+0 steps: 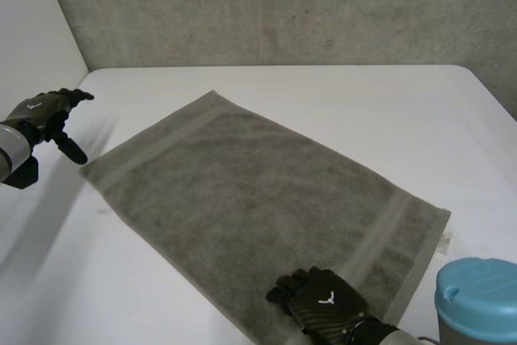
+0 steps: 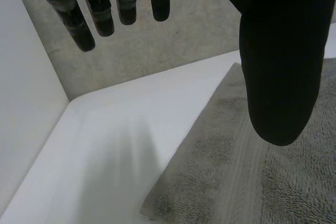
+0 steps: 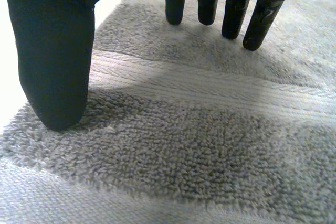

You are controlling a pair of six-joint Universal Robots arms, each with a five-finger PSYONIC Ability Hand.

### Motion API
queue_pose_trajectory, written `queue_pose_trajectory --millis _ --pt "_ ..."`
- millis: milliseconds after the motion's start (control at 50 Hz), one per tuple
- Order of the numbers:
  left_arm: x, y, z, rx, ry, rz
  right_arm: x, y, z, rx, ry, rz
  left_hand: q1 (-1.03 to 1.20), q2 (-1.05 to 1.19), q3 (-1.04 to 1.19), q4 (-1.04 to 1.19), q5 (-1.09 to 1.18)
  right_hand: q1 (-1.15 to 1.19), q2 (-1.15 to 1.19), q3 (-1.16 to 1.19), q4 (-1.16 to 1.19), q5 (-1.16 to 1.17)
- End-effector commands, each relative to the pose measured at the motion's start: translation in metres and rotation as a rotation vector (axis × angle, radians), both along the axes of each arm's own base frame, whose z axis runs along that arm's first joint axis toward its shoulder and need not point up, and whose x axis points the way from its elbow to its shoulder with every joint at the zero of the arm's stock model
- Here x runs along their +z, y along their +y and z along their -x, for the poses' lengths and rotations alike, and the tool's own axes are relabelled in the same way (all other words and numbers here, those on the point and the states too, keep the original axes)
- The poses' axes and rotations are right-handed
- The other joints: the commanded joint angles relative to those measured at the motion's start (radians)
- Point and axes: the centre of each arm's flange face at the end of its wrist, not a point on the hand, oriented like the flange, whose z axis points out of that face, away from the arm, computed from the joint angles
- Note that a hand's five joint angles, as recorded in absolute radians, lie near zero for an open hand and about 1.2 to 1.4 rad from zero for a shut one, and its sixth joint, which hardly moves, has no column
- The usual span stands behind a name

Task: Fold the towel.

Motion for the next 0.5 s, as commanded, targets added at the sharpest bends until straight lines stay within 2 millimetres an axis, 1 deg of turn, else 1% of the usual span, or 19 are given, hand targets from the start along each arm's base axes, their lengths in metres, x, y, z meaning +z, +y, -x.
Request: queue_pose_trajectory --millis 20,200,360,500 --pt "-0.001 0.001 0.001 -0.002 0.0 -0.005 0.003 0.01 -0.002 0.036 -0.009 0.008 0.003 0.012 0.009 0.01 -0.024 -0.023 -0.057 -0.018 -0.057 -0.049" --pt "-0.002 0.001 0.001 -0.001 0.001 -0.006 0.005 0.015 -0.004 0.058 -0.017 0.013 0.003 0.012 0.009 0.01 -0.024 -0.023 -0.057 -0.018 -0.057 -0.049" --pt "-0.002 0.001 0.0 0.001 0.001 -0.008 0.006 0.023 -0.007 0.093 -0.023 0.018 0.003 0.012 0.009 0.01 -0.024 -0.023 -0.057 -0.018 -0.057 -0.049" --pt "-0.002 0.002 0.0 0.001 0.002 -0.01 0.003 0.021 -0.01 0.1 -0.031 0.052 0.003 0.012 0.009 0.01 -0.024 -0.023 -0.057 -0.018 -0.057 -0.049"
